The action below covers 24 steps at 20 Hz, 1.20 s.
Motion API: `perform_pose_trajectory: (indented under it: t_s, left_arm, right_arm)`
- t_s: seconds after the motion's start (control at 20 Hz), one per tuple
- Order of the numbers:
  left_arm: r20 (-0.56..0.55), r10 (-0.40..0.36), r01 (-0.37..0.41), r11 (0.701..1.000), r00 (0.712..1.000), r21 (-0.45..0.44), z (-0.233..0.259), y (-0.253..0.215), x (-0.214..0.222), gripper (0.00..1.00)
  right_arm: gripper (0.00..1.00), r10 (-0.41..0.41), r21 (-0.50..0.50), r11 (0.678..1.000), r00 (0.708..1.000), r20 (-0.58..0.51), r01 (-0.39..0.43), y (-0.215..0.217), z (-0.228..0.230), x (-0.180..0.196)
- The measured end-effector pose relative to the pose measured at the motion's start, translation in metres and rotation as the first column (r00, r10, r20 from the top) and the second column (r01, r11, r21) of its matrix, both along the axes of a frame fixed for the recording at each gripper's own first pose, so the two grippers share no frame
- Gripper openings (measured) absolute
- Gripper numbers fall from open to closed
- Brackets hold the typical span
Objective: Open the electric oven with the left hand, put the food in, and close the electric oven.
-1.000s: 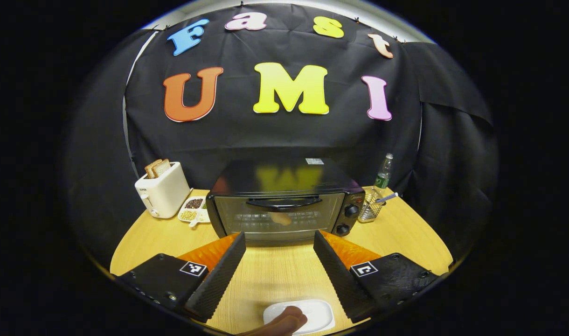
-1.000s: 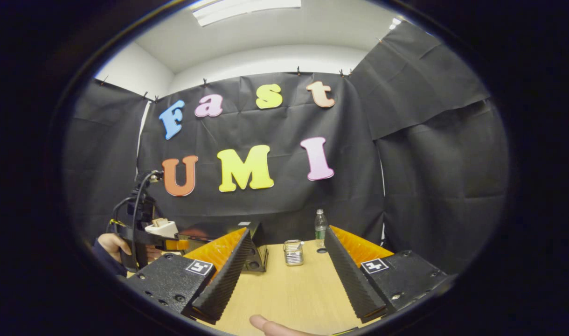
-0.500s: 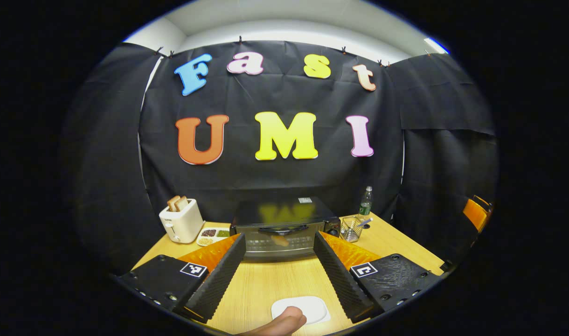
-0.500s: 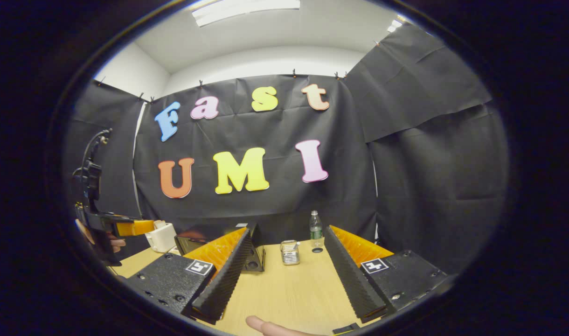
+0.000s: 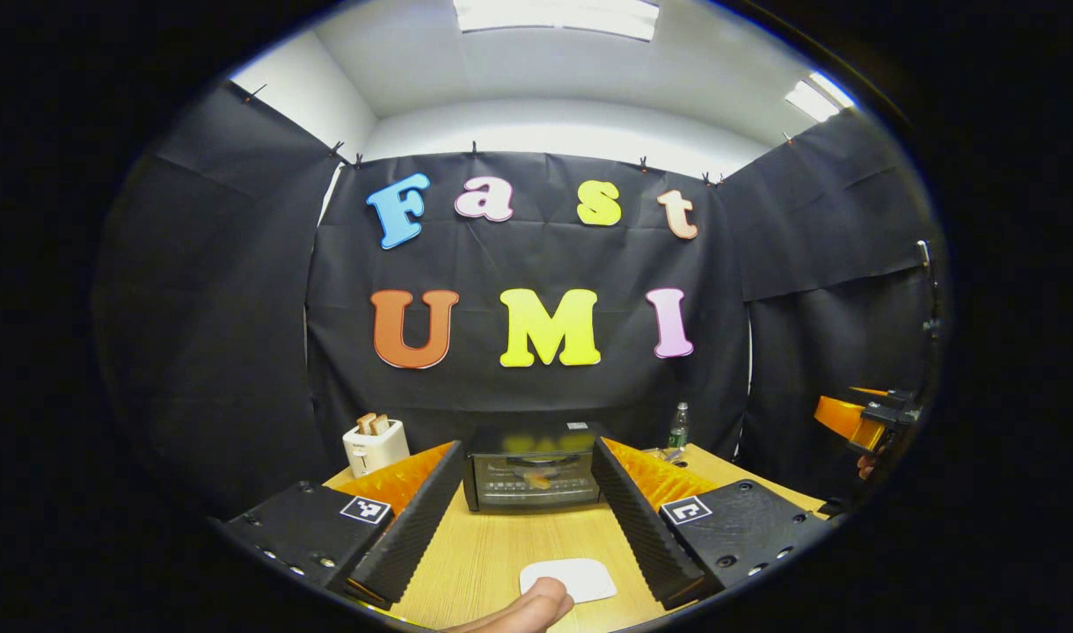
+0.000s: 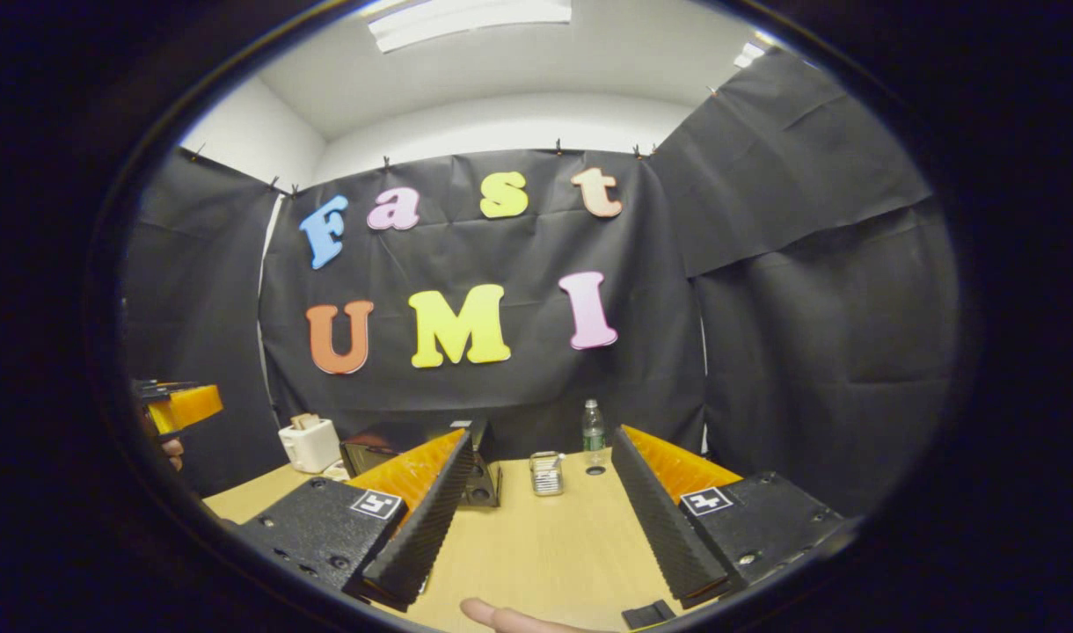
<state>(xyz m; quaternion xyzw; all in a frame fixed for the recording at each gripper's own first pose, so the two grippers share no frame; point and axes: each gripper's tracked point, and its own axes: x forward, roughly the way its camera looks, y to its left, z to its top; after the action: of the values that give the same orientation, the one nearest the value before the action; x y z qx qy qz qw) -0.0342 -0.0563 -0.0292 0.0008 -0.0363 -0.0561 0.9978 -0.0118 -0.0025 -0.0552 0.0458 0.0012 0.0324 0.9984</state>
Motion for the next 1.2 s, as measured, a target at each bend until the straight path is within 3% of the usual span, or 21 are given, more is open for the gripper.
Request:
perform_pose_trajectory:
  t_s: [0.1,0.35,0.4,0.5,1.2]
  left_arm:
    - [-0.003,0.027,-0.027,0.999,1.000,-0.019,-0.005,0.010,-0.020,0.96]
    - [0.019,0.002,-0.001,1.000,1.000,-0.017,0.000,0.009,-0.041,0.96]
    - [0.022,0.002,-0.002,1.000,1.000,-0.018,0.001,0.010,-0.043,0.96]
    - [0.012,-0.001,0.001,1.000,1.000,-0.027,-0.005,0.009,-0.045,0.96]
    - [-0.006,0.011,-0.011,1.000,1.000,-0.021,-0.010,0.016,-0.047,0.96]
  right_arm:
    - [0.99,0.002,-0.007,1.000,1.000,-0.001,-0.002,0.002,-0.001,-0.014]
    - [1.00,-0.016,-0.040,0.999,1.000,0.017,0.016,-0.001,0.001,-0.040]
    - [0.96,-0.017,-0.049,0.999,1.000,0.013,0.017,0.000,0.001,-0.042]
    - [1.00,-0.008,-0.064,0.998,1.000,0.007,0.009,0.005,0.003,-0.046]
    - [1.00,-0.038,-0.084,0.996,0.998,0.044,0.042,0.004,0.009,-0.055]
